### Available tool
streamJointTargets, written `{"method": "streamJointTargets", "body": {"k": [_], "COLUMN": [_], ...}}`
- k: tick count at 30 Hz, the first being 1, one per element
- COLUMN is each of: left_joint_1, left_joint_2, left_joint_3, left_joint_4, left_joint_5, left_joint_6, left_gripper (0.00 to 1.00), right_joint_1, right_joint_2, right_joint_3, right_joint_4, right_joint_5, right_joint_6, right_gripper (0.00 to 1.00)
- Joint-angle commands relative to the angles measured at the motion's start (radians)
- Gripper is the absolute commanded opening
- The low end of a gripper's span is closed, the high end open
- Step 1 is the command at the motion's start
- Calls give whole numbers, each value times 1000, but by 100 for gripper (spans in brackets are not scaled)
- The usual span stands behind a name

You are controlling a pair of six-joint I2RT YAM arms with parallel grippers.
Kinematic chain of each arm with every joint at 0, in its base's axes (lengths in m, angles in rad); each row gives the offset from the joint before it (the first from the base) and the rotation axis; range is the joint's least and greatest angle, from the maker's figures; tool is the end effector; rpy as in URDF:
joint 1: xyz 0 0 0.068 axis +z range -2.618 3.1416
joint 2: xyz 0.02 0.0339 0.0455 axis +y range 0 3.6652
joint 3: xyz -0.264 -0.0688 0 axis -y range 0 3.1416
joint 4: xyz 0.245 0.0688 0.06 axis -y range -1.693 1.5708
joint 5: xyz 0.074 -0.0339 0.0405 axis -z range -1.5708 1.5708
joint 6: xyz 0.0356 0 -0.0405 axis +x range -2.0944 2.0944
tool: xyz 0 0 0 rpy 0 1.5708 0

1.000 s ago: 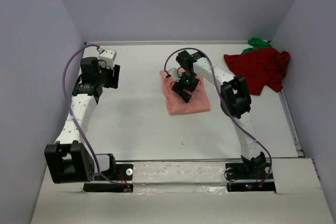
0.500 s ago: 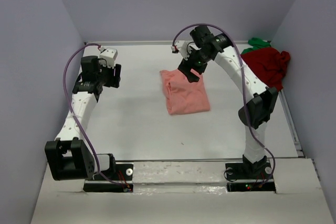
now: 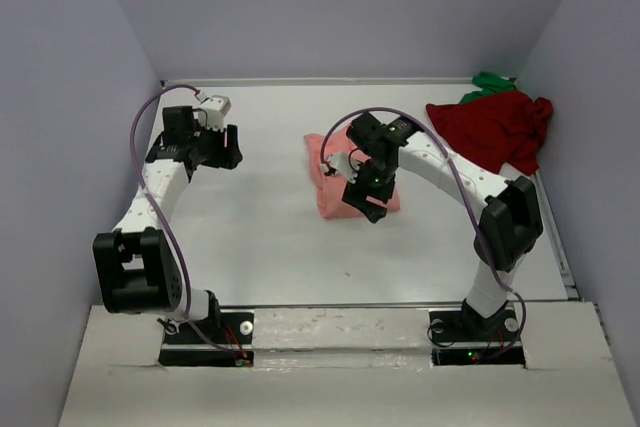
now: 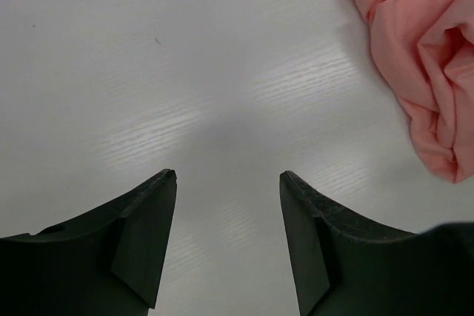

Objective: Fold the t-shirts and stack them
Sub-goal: Fold the tshirt

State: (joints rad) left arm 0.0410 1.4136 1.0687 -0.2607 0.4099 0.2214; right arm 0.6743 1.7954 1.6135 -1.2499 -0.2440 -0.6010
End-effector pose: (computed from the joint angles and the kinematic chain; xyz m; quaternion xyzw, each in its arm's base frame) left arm 0.3175 -0.0012 0.2872 0.1722 0.8552 -0.1193 0.4740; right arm 0.2646 0.2225 0.2781 -0.5962 0.7906 0.1238 0.0644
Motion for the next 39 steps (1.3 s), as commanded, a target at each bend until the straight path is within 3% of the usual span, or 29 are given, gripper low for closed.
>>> {"method": "streamJointTargets", "body": {"k": [1, 11, 17, 21, 24, 28, 33, 39], "left_joint_1": [0, -9, -82, -167, -208, -242, -259, -266], "left_joint_2": [37, 54, 126, 203, 278, 385, 464, 516], "left_joint_3": [51, 4, -3, 28, 59, 89, 106, 125], "left_joint_4": [-9, 24, 23, 6, 3, 5, 32, 81], "left_joint_5": [155, 246, 361, 412, 457, 532, 529, 587], "left_joint_6": [-51, -97, -132, -129, -152, -168, -182, -215], "left_gripper": [68, 71, 75, 75, 73, 71, 64, 64], "right_joint_1": [-10, 73, 73, 15, -56, -206, -453, -559], "right_joint_2": [-44, 91, 56, -14, -120, -210, -362, -453], "right_joint_3": [-4, 31, -36, -82, -173, -190, -225, -285], "right_joint_4": [151, 213, 303, 354, 524, 547, 544, 541], "right_joint_5": [57, 181, 313, 330, 467, 584, 539, 508], "right_joint_6": [50, 12, 23, 69, 79, 84, 70, 81], "right_gripper": [74, 72, 73, 73, 74, 75, 77, 79]}}
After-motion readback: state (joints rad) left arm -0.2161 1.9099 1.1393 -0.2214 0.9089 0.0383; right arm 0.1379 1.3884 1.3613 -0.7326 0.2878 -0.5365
